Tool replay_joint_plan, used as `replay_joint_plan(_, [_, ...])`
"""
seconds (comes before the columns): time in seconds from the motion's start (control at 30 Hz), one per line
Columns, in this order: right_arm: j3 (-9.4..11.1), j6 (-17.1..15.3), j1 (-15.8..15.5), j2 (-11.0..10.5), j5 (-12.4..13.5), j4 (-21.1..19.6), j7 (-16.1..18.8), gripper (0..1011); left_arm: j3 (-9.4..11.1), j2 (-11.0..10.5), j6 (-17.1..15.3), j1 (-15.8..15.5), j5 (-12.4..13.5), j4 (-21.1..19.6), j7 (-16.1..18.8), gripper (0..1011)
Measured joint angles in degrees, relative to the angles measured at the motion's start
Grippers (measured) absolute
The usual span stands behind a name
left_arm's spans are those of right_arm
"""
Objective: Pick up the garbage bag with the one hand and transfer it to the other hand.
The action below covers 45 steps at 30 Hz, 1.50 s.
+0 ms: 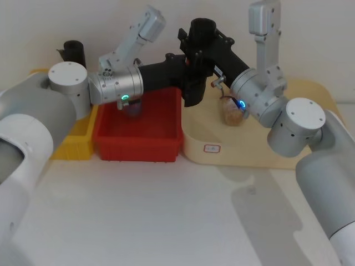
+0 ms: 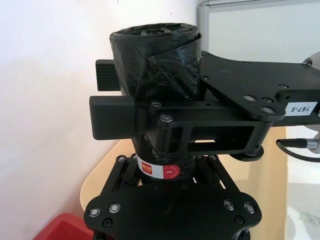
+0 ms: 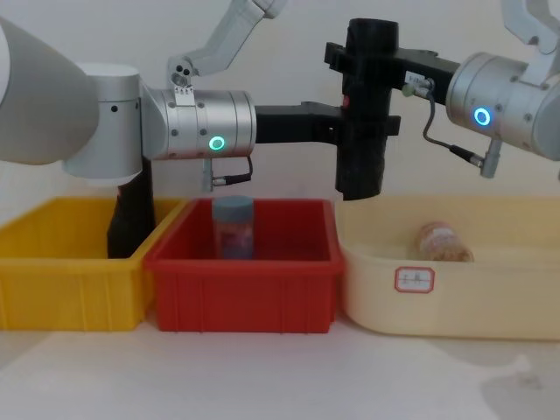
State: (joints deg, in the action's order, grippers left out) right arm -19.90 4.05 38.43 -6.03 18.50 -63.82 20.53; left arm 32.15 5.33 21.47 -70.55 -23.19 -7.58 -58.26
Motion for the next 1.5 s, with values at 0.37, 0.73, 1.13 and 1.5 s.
replay_joint_plan(0.37, [-0.1,0.1,0.1,0.1,-0.1,0.2,-0.1,540,0.0,0.0,0.0,0.0,0.0,0.0,0.0,390])
replay_joint_plan(0.73, [-0.1,0.1,0.1,0.1,-0.2,0.3,-0.2,539,0.0,0.0,0.0,0.0,0.0,0.0,-0.1,430])
replay_joint_plan(1.13, [-0.1,0.3,0.1,0.0,-1.2,0.3,-1.1,539,0.0,0.0,0.0,0.0,0.0,0.0,-0.1,792])
replay_joint_plan(1.5, [0.0,2.0,0.6,0.0,-5.7,0.5,-6.7,539,0.0,0.0,0.0,0.0,0.0,0.0,-0.1,1001])
